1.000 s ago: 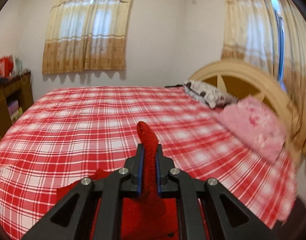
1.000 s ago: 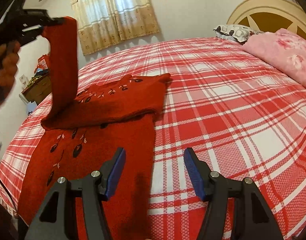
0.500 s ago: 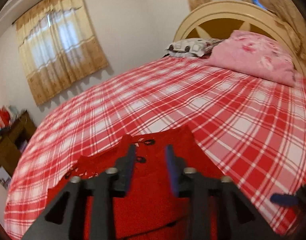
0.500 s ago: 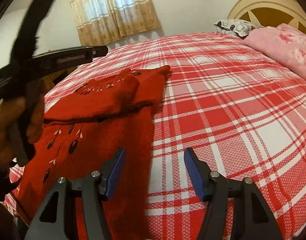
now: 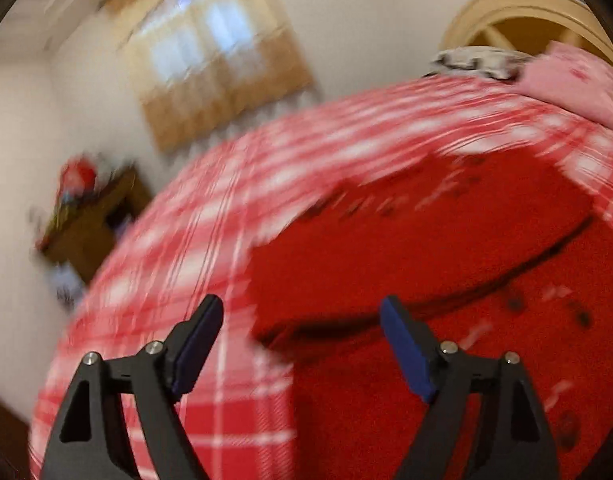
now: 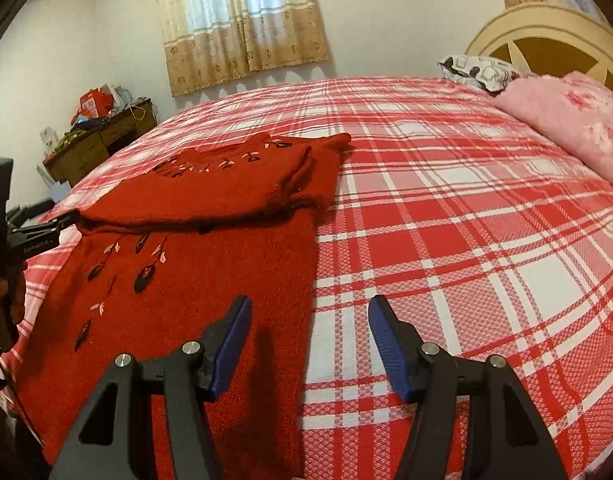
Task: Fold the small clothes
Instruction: 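Open the left gripper to release the sleeve onto the folded side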
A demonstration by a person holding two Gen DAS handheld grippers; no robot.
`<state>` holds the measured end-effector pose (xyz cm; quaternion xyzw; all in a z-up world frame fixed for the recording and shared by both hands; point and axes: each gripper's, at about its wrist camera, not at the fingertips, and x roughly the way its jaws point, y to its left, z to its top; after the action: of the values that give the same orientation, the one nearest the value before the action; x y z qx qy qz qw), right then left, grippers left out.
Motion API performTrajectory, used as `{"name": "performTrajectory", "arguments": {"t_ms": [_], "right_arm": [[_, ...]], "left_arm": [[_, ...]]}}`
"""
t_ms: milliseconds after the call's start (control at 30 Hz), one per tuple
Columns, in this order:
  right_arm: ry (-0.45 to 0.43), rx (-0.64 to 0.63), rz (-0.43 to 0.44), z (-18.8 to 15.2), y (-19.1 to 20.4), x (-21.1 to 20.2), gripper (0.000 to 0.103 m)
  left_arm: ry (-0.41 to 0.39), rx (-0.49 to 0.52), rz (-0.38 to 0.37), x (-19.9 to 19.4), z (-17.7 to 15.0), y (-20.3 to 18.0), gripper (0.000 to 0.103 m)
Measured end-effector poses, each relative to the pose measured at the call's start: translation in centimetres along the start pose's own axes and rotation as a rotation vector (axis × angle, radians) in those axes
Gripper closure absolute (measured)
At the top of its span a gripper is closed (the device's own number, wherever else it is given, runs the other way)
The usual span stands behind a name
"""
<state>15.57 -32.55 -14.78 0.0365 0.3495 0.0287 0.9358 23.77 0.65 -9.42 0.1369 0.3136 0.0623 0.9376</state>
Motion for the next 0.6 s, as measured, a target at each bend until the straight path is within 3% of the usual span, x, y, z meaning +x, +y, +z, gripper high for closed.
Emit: {"name": "performTrajectory", "arguments": {"t_ms": [100,233,267,433,600], "right_arm": [[-0.006,-0.018,-0.011,-0.2,0.3,-0.1,0.041],[-0.008,-0.018,-0.016,-0.3,0.4,0.0,0.041],[-0.012,-0.015,-0.014,-0.3,0.3,-0.1,0.041],[-0.018,0.001,-0.014,-0.5,0.1,-0.1,0.041],[-0.004,-0.007,-0.039,-0.7,0.3,0.4,0.041]], "left_arm": [[0.057,-0.079,-0.017,1.8,-0.7,1.9,0.020],[0.051,-0.149,-0.041,2.7,-0.1,2.6,0.016],[0.057,-0.147,-0.039,3.3,0.1,2.2,0.012],[0.130,-0.163,-0.052,4.9,-1.9,2.6,0.011],[0.106,-0.205,-0.100,3.6,-3.1,3.9,0.009]]}}
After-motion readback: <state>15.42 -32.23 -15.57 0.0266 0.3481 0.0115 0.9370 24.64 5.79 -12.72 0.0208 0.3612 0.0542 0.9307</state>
